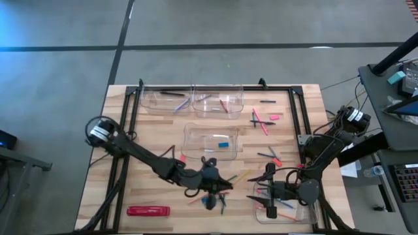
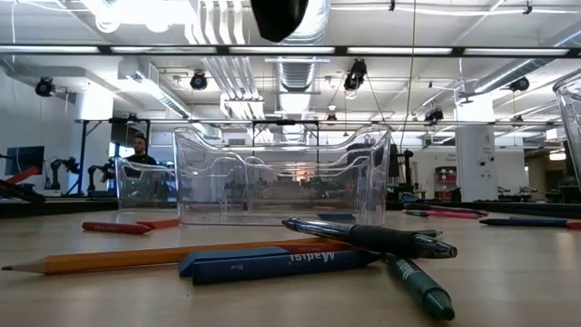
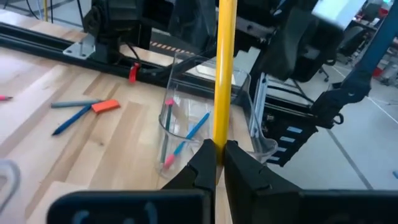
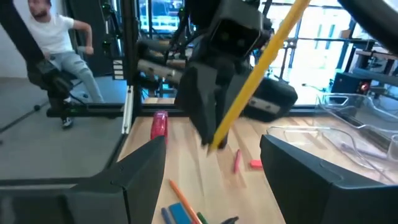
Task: Sort crayons/erasers/pens/pencils in bins
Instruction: Put the yellow pencil into the bottom transparent bin
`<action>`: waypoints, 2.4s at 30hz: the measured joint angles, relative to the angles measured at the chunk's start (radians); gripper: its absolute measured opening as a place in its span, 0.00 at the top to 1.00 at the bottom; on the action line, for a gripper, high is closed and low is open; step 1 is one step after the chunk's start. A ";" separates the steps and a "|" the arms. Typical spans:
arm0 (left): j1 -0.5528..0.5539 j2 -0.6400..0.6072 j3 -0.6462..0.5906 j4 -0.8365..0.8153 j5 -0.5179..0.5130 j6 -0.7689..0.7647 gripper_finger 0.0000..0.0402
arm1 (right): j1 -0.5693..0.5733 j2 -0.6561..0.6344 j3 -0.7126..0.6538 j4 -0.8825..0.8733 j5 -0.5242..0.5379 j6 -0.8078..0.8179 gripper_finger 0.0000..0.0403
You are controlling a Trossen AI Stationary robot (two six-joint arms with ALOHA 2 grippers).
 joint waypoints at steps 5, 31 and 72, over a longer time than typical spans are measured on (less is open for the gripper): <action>-0.001 0.073 0.051 0.009 0.003 -0.001 1.00 | 0.000 0.000 -0.028 0.129 -0.016 -0.047 0.38; -0.002 0.111 0.042 0.076 0.018 -0.010 1.00 | -0.116 0.000 -0.194 0.476 -0.256 0.034 0.53; -0.001 0.111 0.008 0.024 0.057 -0.088 1.00 | -0.116 0.000 -0.193 0.435 -0.254 0.026 0.94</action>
